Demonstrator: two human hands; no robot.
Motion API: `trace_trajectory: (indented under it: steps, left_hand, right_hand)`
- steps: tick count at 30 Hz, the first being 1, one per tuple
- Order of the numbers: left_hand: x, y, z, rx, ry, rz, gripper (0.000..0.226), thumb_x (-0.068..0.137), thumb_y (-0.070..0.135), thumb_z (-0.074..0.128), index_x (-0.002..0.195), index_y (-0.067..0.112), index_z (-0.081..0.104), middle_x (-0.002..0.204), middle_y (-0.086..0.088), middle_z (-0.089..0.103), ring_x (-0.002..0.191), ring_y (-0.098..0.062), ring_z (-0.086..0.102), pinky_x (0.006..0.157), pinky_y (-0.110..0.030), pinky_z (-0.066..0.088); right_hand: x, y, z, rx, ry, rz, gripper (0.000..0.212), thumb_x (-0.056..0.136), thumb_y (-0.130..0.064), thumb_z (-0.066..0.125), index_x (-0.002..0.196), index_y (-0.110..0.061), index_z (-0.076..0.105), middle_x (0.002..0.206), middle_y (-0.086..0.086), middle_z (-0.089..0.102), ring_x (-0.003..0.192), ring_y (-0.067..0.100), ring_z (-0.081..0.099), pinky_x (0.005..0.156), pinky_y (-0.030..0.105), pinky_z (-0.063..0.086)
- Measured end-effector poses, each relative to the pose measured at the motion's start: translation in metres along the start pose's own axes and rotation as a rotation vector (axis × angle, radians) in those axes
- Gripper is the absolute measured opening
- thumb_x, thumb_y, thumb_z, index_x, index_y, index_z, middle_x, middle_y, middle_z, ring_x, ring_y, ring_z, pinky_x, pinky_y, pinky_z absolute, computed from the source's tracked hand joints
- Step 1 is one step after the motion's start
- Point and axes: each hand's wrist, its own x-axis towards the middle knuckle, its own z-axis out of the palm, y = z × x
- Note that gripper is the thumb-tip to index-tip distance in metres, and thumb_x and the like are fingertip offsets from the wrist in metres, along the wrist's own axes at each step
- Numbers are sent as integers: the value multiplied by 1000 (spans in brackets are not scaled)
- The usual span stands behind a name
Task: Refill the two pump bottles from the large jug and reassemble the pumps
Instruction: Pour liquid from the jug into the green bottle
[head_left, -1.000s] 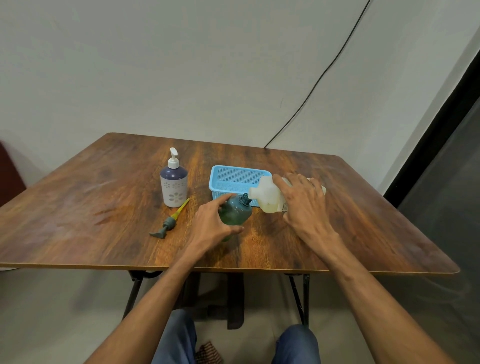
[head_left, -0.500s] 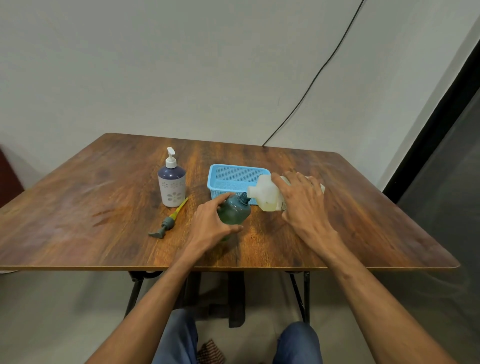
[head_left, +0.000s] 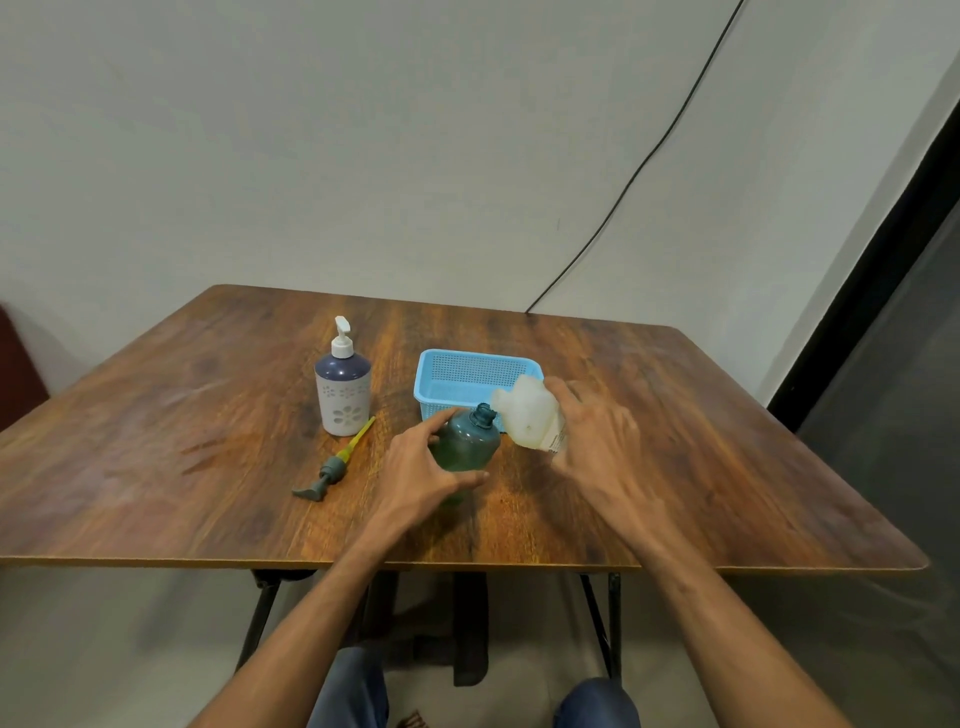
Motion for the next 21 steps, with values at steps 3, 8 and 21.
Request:
trace_trajectory:
  steps: [3, 8, 21]
  left_hand:
    - [1, 0, 1, -53, 23, -8, 91, 67, 32, 93, 146, 22, 49, 141, -2, 58, 114, -11, 53, 93, -22, 46]
    - [5, -9, 3, -136, 91, -42, 93, 62, 33, 96, 143, 21, 53, 138, -3, 61, 116, -13, 57, 91, -19, 47]
    - [0, -22, 8, -209, 147, -86, 79, 66, 25, 94, 132, 26, 52, 128, 11, 54, 118, -9, 52, 96, -24, 44]
  right_hand:
    - [-2, 1, 7, 185, -21, 92, 87, 61, -32, 89, 137, -28, 48, 118, -3, 64, 100, 18, 62, 73, 33, 54]
    - [-4, 6, 28, 605, -23, 331, 86, 42, -41, 87, 120, -32, 54, 107, -10, 65, 95, 15, 65, 68, 34, 58]
    - [-25, 1, 56, 979, 88, 474, 82, 60, -17, 96, 130, -26, 54, 117, -15, 63, 105, -2, 60, 77, 21, 55]
